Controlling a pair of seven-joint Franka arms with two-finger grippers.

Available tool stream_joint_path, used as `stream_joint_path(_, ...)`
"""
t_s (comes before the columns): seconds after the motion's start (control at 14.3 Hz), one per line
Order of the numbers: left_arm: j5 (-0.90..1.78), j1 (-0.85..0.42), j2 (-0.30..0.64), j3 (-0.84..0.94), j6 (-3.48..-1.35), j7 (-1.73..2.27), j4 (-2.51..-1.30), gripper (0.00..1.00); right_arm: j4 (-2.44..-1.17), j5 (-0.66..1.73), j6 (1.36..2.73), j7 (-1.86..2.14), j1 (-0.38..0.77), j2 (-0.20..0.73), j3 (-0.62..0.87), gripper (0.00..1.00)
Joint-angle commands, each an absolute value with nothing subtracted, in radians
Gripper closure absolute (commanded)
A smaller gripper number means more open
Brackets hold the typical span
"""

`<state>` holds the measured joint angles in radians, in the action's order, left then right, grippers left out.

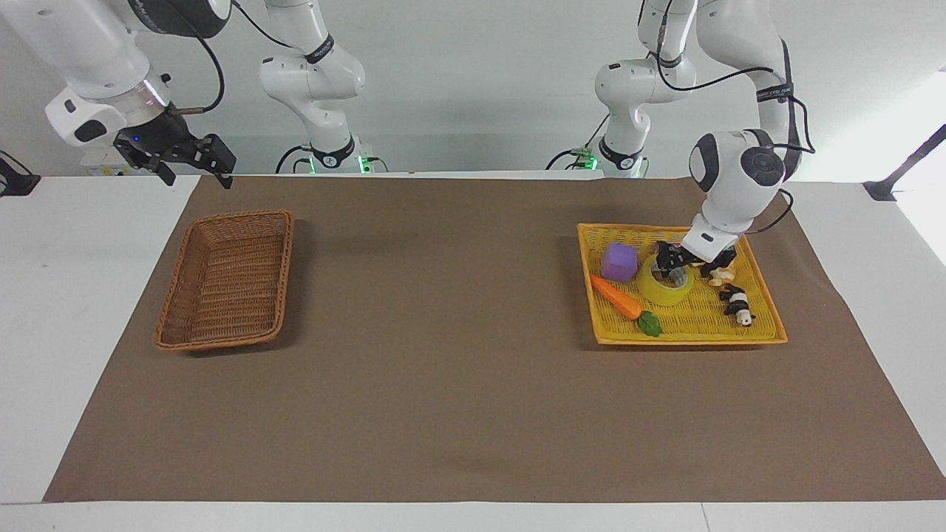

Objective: Move tape to another basket
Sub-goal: 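Reach the left gripper down into the yellow basket onto the tape roll, then grasp the tape roll with the left gripper and lift it out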

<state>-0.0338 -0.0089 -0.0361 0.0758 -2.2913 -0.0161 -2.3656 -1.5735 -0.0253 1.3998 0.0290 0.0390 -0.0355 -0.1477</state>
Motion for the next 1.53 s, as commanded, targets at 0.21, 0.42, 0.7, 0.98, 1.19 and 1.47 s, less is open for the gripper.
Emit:
stream_joint_path(0.21, -0.025, -0.008, 0.02, 0.063, -2.391, -0.025, -2.402, 0.14, -1.594, -0.028, 1.408, 0.044, 0.04, -0.054, -0.149, 0.0)
stream_joint_path(0.42, -0.025, -0.008, 0.026, 0.064, -2.393, -0.018, -2.402, 0.32, -1.594, -0.028, 1.408, 0.044, 0.04, -0.054, -0.147, 0.0)
stream_joint_path(0.7, -0.025, -0.005, 0.028, 0.063, -2.378, -0.017, -2.389, 0.98, -1.594, -0.028, 1.408, 0.044, 0.038, -0.054, -0.149, 0.0)
stream_joint_path(0.98, -0.023, 0.017, 0.034, 0.064, -2.168, -0.028, -2.193, 1.0, -1.594, -0.028, 1.41, 0.044, 0.038, -0.054, -0.149, 0.0)
stream_joint_path(1.19, 0.053, -0.017, 0.064, 0.068, -2.047, -0.005, -2.012, 1.0, -1.592, -0.028, 1.408, 0.044, 0.038, -0.054, -0.147, 0.0)
stream_joint_path(1.47, 0.19, -0.182, 0.077, 0.067, -2.084, 0.255, -1.945, 1.0, -1.594, -0.028, 1.408, 0.044, 0.038, -0.054, -0.147, 0.0)
